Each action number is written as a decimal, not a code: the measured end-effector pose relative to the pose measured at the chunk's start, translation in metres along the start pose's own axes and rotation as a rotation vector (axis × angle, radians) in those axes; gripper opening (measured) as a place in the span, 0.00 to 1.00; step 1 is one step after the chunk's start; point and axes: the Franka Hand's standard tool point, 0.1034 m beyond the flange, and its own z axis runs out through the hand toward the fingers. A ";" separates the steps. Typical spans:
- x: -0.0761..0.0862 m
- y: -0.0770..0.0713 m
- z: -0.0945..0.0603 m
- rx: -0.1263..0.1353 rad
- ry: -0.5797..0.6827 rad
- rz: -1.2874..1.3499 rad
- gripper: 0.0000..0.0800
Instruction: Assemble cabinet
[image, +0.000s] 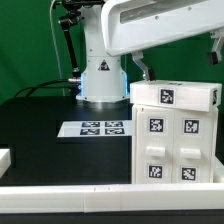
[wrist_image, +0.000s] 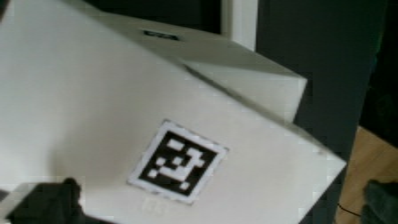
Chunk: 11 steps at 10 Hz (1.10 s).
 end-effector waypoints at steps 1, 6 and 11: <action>-0.001 0.001 0.000 -0.006 -0.004 -0.073 1.00; -0.002 0.003 0.004 -0.069 -0.045 -0.556 1.00; -0.008 0.009 0.016 -0.078 -0.087 -0.848 1.00</action>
Offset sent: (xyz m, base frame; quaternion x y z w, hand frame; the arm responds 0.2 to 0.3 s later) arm 0.0059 0.0140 0.0059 -0.0446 -0.0390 -0.2885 0.9556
